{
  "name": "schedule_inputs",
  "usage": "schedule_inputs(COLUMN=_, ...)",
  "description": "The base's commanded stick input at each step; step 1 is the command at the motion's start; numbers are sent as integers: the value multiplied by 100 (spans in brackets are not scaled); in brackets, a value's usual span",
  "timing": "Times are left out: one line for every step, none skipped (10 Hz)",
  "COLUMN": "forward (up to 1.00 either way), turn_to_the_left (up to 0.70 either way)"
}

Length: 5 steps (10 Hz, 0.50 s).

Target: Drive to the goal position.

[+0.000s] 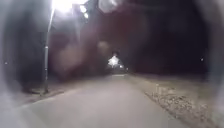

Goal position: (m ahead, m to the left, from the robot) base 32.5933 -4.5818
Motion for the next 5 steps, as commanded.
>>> schedule_inputs(forward=100, turn_to_the_left=31)
schedule_inputs(forward=100, turn_to_the_left=35)
schedule_inputs(forward=100, turn_to_the_left=13)
schedule_inputs(forward=100, turn_to_the_left=3)
schedule_inputs(forward=100, turn_to_the_left=0)
